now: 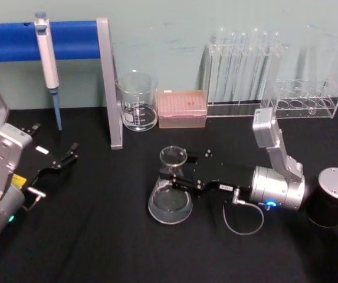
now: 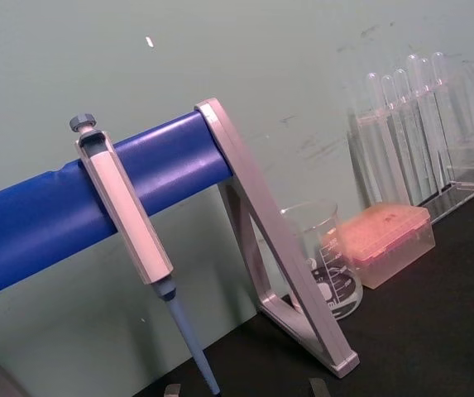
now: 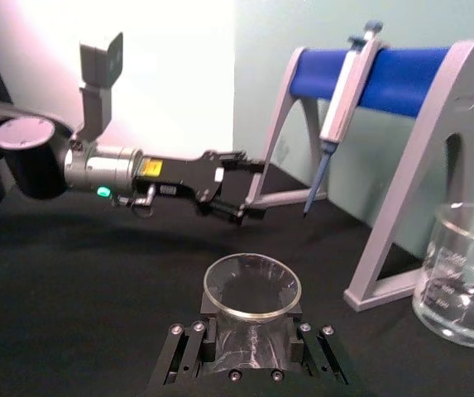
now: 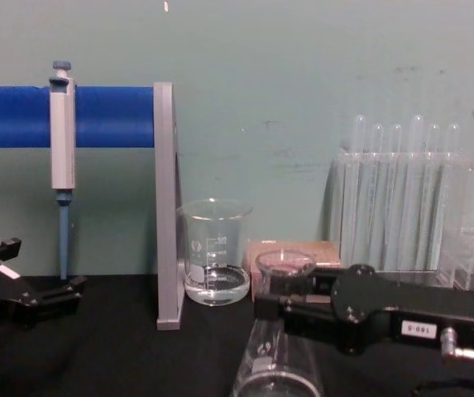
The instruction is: Grasp the erlenmeyer flask with one hand, shake it three times, then place it back.
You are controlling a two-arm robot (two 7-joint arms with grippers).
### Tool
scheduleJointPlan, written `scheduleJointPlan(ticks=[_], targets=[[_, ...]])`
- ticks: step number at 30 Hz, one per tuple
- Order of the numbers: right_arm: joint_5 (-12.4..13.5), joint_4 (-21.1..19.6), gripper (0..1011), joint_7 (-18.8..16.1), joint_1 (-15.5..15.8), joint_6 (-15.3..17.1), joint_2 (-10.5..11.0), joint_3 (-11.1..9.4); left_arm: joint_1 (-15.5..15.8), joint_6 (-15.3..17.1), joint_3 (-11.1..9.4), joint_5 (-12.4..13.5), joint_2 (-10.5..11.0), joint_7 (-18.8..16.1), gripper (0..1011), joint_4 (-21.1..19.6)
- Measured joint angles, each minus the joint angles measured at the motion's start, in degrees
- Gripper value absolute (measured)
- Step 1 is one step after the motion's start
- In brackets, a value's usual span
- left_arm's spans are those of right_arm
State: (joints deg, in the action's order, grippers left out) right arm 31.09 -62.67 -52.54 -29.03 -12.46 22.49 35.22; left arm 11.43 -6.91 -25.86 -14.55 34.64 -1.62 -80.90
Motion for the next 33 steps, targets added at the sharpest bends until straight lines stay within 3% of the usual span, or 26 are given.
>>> scheduleJointPlan(ticks=[7, 27, 33], targets=[[0.8, -2.9, 449, 2.0, 0.8, 0.0, 0.7, -1.5, 0.0, 0.0, 0.0, 0.0, 0.0, 0.0, 1001, 0.0], [1.1, -15.4, 449, 13.9, 3.7, 3.6, 3.2, -8.0, 0.0, 0.0, 0.0, 0.0, 0.0, 0.0, 1001, 0.0], [0.4, -17.1, 450, 16.3, 4.8, 4.0, 3.3, -9.1, 0.0, 0.0, 0.0, 0.0, 0.0, 0.0, 1001, 0.0]])
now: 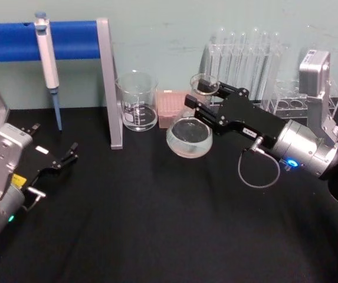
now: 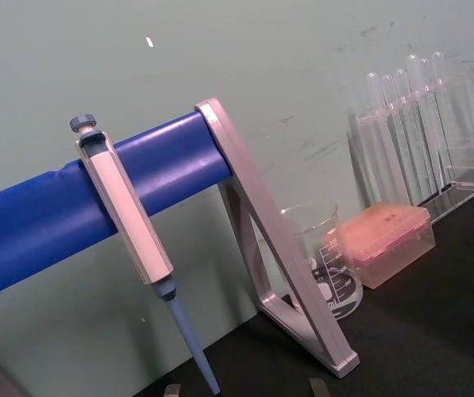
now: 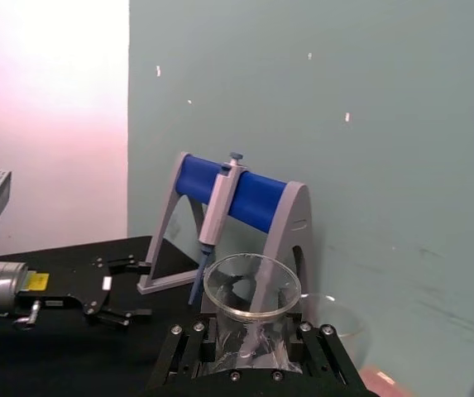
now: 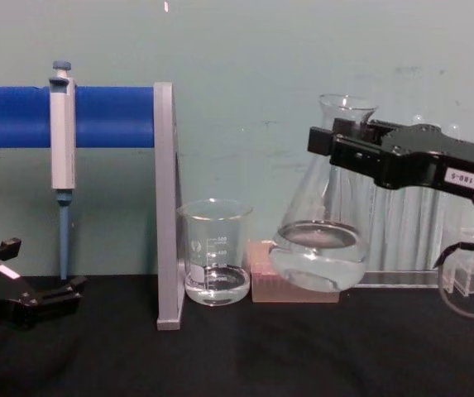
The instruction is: Grasp the erlenmeyer flask with one hand, shake it three times, then place it back.
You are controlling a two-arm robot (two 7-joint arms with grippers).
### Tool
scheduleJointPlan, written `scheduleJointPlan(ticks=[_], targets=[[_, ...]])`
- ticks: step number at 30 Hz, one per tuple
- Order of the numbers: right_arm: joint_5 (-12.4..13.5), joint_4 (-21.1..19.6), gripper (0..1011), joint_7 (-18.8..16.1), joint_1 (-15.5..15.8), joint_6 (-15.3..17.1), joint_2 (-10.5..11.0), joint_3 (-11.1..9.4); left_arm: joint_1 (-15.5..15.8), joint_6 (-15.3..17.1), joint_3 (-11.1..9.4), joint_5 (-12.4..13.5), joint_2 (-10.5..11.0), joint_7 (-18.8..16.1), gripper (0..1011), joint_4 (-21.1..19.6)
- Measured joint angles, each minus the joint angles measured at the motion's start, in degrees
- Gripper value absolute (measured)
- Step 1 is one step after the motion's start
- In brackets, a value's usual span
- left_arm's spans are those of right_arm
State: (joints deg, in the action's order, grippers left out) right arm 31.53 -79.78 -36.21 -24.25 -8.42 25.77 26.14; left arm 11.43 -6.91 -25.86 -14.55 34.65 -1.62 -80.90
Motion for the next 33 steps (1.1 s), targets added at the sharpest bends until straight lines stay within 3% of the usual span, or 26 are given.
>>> scheduleJointPlan(ticks=[9, 19, 24, 33], targets=[[-0.7, -1.0, 449, 1.5, 1.0, 0.5, -0.3, -1.1, 0.0, 0.0, 0.0, 0.0, 0.0, 0.0, 1001, 0.0], [-1.0, -0.7, 450, 0.9, 1.0, 0.8, -1.0, -1.0, 0.0, 0.0, 0.0, 0.0, 0.0, 0.0, 1001, 0.0], [-1.0, -0.5, 449, -0.4, 0.5, 1.0, -1.5, -0.1, 0.0, 0.0, 0.0, 0.0, 0.0, 0.0, 1001, 0.0], [-0.7, 0.3, 450, -4.8, -1.3, 1.3, -3.2, 4.0, 0.0, 0.0, 0.0, 0.0, 0.0, 0.0, 1001, 0.0]])
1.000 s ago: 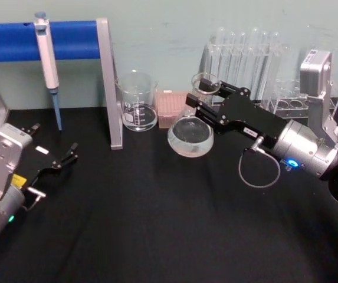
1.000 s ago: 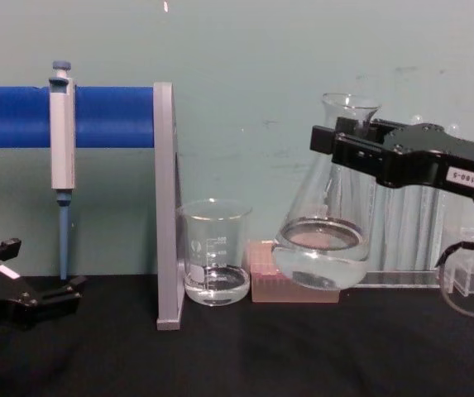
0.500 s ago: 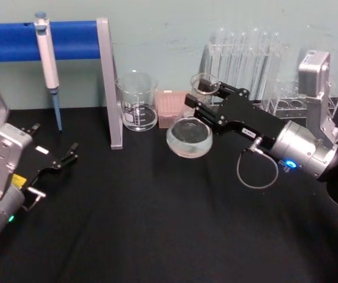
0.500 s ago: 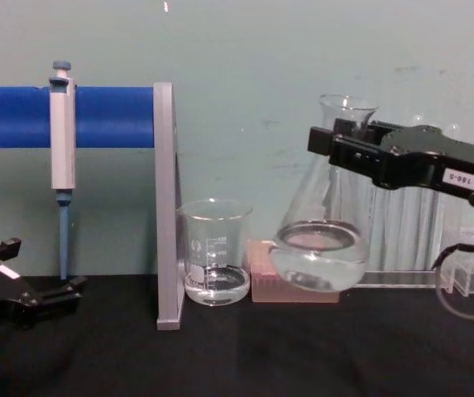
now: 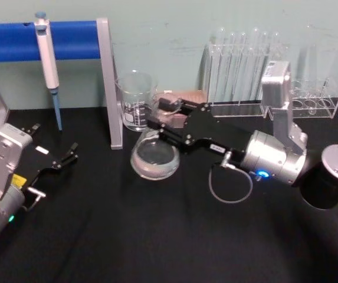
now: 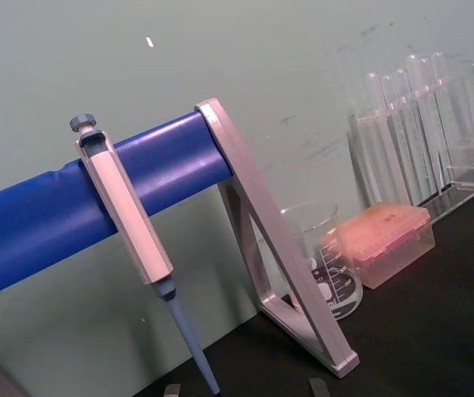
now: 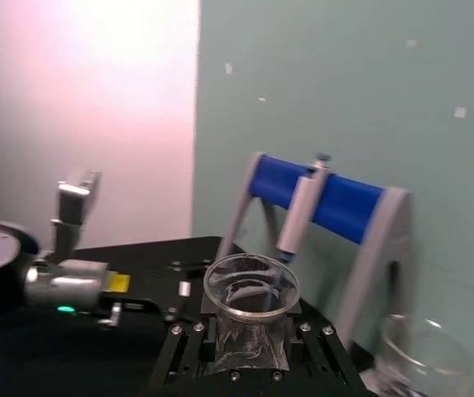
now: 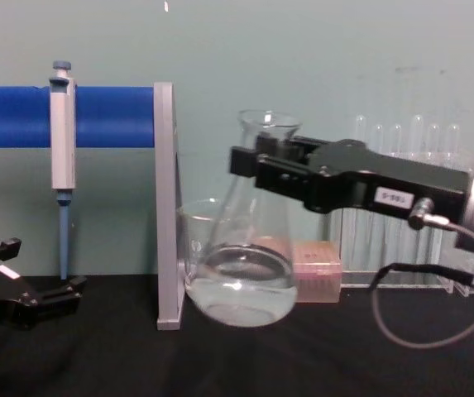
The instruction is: Grasp the erlenmeyer flask with one hand, shake it three times, then place it back.
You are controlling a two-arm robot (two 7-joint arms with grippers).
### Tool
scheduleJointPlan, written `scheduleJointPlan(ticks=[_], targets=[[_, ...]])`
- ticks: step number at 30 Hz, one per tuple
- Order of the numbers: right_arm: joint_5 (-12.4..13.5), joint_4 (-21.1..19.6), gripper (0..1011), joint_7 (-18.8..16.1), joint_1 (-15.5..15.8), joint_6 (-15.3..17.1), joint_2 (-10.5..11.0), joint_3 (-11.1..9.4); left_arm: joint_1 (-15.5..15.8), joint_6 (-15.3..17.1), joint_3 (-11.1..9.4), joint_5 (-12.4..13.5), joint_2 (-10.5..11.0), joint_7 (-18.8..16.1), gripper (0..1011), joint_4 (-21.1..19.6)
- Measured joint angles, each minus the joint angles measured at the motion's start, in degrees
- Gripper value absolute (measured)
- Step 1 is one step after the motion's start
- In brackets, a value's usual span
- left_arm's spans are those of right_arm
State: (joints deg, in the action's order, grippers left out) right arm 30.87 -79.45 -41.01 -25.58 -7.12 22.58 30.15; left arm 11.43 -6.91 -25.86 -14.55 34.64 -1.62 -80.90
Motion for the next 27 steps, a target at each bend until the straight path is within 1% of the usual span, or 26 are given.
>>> scheduleJointPlan(ticks=[1, 6, 10, 14, 19, 22, 25, 27], targets=[[0.2, 0.2, 449, -0.8, -0.4, 0.0, -0.2, 0.6, 0.0, 0.0, 0.0, 0.0, 0.0, 0.0, 1001, 0.0], [0.9, 0.5, 450, -2.7, -1.1, 0.0, -0.7, 2.3, 0.0, 0.0, 0.0, 0.0, 0.0, 0.0, 1001, 0.0], [1.4, 0.6, 449, -3.6, -1.6, 0.0, -0.7, 3.4, 0.0, 0.0, 0.0, 0.0, 0.0, 0.0, 1001, 0.0], [1.6, 0.6, 450, -3.7, -1.8, 0.0, -0.5, 3.9, 0.0, 0.0, 0.0, 0.0, 0.0, 0.0, 1001, 0.0], [1.8, 0.5, 450, -3.0, -1.7, -0.2, -0.1, 3.8, 0.0, 0.0, 0.0, 0.0, 0.0, 0.0, 1001, 0.0], [1.8, 0.3, 449, -2.0, -1.5, -0.5, 0.3, 3.2, 0.0, 0.0, 0.0, 0.0, 0.0, 0.0, 1001, 0.0], [1.8, -0.1, 450, -0.4, -0.8, -1.0, 0.9, 2.2, 0.0, 0.0, 0.0, 0.0, 0.0, 0.0, 1001, 0.0], [1.8, -0.5, 449, 1.0, -0.1, -1.3, 1.5, 1.0, 0.0, 0.0, 0.0, 0.0, 0.0, 0.0, 1001, 0.0]])
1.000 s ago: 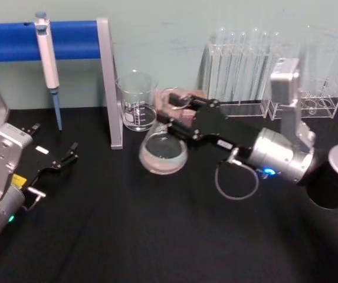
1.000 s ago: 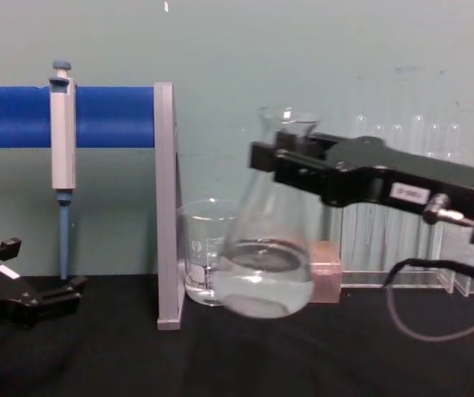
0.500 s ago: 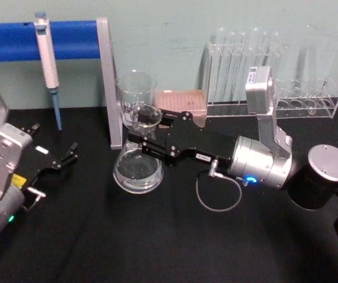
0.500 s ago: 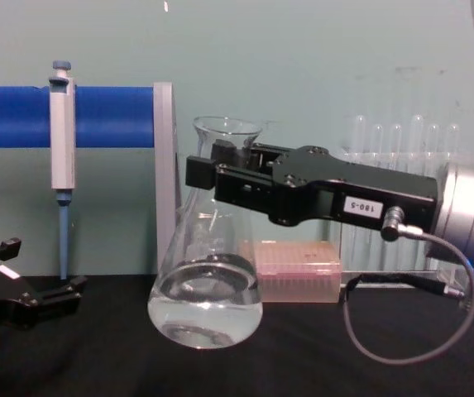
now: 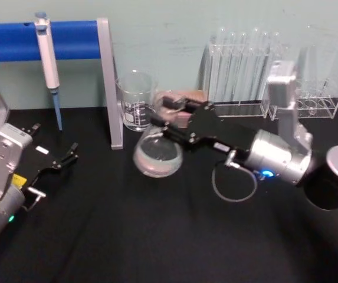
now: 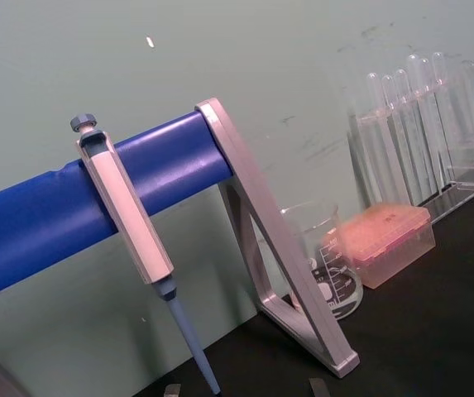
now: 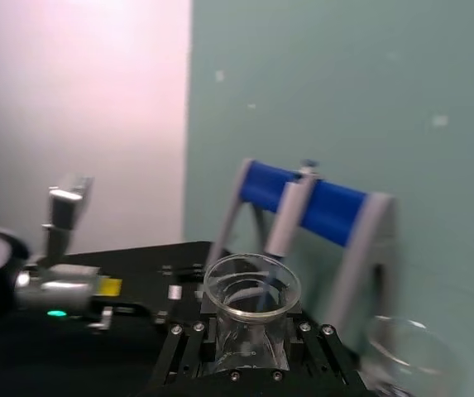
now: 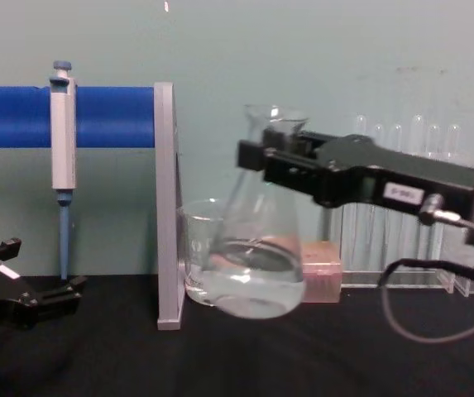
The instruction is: Grasp the erlenmeyer flask with one hand, shake it three times, then place it back.
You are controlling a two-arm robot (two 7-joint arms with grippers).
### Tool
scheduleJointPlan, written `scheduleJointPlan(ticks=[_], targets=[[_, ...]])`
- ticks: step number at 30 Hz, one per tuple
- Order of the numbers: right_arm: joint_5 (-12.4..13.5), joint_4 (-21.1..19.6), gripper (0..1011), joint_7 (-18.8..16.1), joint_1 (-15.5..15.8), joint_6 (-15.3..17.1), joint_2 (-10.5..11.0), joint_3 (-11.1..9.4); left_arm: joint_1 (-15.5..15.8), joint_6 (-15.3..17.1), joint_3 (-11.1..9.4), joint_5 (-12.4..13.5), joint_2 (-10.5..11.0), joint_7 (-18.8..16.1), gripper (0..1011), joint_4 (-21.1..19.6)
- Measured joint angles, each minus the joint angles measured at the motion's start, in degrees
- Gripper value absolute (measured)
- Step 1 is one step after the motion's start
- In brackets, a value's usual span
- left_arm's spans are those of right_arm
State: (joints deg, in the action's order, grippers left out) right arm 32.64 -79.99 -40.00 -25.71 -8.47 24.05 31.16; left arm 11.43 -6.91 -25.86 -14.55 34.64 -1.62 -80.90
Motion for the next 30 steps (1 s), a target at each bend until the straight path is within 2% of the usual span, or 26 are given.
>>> scheduleJointPlan(ticks=[6, 7, 17, 22, 30], targets=[[-0.6, -1.6, 449, 4.6, 2.9, -0.8, 2.0, -3.9, 0.0, 0.0, 0.0, 0.0, 0.0, 0.0, 1001, 0.0], [-0.8, -2.1, 449, 5.9, 3.8, -0.9, 2.7, -5.1, 0.0, 0.0, 0.0, 0.0, 0.0, 0.0, 1001, 0.0], [-1.8, -5.3, 450, 12.6, 9.3, -0.9, 5.4, -11.7, 0.0, 0.0, 0.0, 0.0, 0.0, 0.0, 1001, 0.0], [-2.0, -6.4, 449, 14.6, 11.5, -0.2, 6.1, -14.2, 0.0, 0.0, 0.0, 0.0, 0.0, 0.0, 1001, 0.0], [-2.5, -7.0, 450, 15.1, 12.7, 0.7, 5.9, -15.9, 0.0, 0.0, 0.0, 0.0, 0.0, 0.0, 1001, 0.0]])
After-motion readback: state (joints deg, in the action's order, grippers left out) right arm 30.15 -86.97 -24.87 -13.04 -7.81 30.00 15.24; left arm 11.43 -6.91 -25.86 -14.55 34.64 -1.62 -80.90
